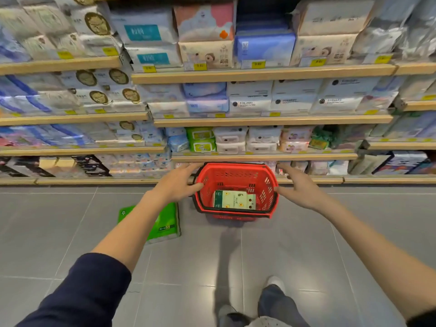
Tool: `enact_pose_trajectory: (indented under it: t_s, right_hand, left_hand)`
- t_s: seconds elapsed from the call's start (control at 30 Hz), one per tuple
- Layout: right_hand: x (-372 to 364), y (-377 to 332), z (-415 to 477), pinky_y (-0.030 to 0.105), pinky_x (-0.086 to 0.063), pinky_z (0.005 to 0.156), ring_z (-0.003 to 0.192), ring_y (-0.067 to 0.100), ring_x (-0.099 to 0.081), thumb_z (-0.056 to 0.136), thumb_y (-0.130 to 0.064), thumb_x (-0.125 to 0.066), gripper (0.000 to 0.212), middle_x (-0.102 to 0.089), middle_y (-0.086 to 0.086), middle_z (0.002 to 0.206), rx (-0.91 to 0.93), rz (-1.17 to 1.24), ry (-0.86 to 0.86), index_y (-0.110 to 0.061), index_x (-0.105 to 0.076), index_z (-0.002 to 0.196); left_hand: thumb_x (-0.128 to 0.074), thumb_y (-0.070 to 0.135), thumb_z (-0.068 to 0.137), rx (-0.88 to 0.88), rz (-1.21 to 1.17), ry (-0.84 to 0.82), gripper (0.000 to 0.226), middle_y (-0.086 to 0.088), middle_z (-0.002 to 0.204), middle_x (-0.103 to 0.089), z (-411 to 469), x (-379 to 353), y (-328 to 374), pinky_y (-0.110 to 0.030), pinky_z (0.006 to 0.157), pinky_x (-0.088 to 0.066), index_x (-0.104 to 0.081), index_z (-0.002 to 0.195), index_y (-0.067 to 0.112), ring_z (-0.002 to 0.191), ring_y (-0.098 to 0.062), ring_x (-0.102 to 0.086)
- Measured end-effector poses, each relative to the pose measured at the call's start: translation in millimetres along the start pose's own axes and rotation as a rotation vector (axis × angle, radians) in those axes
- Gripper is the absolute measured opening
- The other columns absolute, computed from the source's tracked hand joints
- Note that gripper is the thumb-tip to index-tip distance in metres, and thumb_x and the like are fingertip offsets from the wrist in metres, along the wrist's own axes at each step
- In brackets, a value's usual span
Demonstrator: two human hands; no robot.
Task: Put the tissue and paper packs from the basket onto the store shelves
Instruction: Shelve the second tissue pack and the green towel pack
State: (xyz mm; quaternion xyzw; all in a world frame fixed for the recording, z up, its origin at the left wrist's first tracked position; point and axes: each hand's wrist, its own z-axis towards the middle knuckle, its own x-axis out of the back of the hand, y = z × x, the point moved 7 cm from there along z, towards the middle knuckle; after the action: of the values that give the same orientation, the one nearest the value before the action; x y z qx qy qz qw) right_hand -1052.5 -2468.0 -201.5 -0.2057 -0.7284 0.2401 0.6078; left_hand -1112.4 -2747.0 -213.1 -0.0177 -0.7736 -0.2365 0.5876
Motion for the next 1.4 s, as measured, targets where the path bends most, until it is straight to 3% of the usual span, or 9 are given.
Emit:
enact_pose_trajectory:
  t_s: [0.17,0.6,0.77,0.93,1.13,1.3,1.4]
  right_hand:
    - [-30.8,19.0,-1.2,0.038,-0.036,0.103,0.125,0.028,-0.043,0.081,-0.022,-0.064,0.066,-0.044,0.015,0.139,-0.094,0.095,-0.026,-0.009,-0.034,0.138]
    - [-64.1,54.5,94.1,0.050,-0.043,0.099,0.122,0.027,-0.047,0.079,-0.023,-0.063,0.068,-0.047,0.012,0.134,-0.253,0.271,-0.033,-0.015,-0.032,0.138]
    - [-70.4,65.3,131.0,0.048,-0.045,0.097,0.120,0.027,-0.048,0.081,-0.019,-0.064,0.068,-0.044,0.013,0.134,-0.300,0.285,-0.072,-0.013,-0.029,0.140]
    - [-83.5,76.8,160.7,0.041,-0.043,0.099,0.117,0.027,-0.051,0.080,-0.014,-0.064,0.065,-0.051,0.010,0.130,-0.417,0.381,-0.002,-0.010,-0.033,0.138]
    - [-141.5,78.4,199.3,0.029,-0.044,0.085,0.106,0.017,-0.053,0.080,-0.011,-0.065,0.063,-0.051,-0.002,0.114,-0.635,0.631,0.053,-0.010,-0.033,0.135]
    - [-204.1,81.2,233.7,0.043,-0.045,0.095,0.116,0.024,-0.050,0.077,-0.019,-0.067,0.075,-0.046,0.011,0.134,-0.802,0.753,0.124,-0.012,-0.027,0.140]
    - [-242.5,91.5,251.4,0.042,-0.043,0.098,0.122,0.024,-0.046,0.078,-0.021,-0.068,0.078,-0.041,0.008,0.139,-0.880,0.809,0.131,-0.011,-0.024,0.141]
  left_hand:
    - [-0.056,0.041,0.083,-0.038,-0.007,-0.041,0.066,-0.009,0.143,-0.042,9.1,-15.6,-2.6,-0.039,0.101,-0.037,-0.031,0.143,0.024,0.129,-0.027,-0.041]
    - [-0.055,0.041,0.085,-0.101,0.111,-0.170,0.066,-0.007,0.142,-0.040,127.1,-33.3,-20.4,-0.043,0.095,-0.044,-0.026,0.144,0.029,0.125,-0.028,-0.046]
    - [-0.056,0.041,0.083,-0.164,0.121,-0.248,0.068,-0.007,0.141,-0.041,183.5,-44.5,-33.1,-0.047,0.092,-0.046,-0.027,0.144,0.028,0.119,-0.026,-0.050]
    - [-0.060,0.038,0.082,-0.262,0.213,-0.299,0.071,-0.013,0.148,-0.032,241.6,-59.9,-49.3,-0.043,0.101,-0.041,-0.028,0.144,0.026,0.132,-0.030,-0.036]
    - [-0.059,0.037,0.084,-0.384,0.238,-0.474,0.071,-0.016,0.150,-0.026,307.7,-98.9,-78.1,-0.048,0.102,-0.038,-0.025,0.145,0.026,0.136,-0.032,-0.030]
    - [-0.057,0.037,0.085,-0.500,0.237,-0.601,0.069,-0.013,0.148,-0.028,356.8,-131.9,-103.4,-0.045,0.097,-0.042,-0.024,0.145,0.030,0.133,-0.028,-0.033]
    - [-0.056,0.038,0.086,-0.537,0.238,-0.664,0.068,-0.011,0.149,-0.026,382.4,-160.2,-117.7,-0.043,0.099,-0.041,-0.024,0.145,0.031,0.135,-0.026,-0.030]
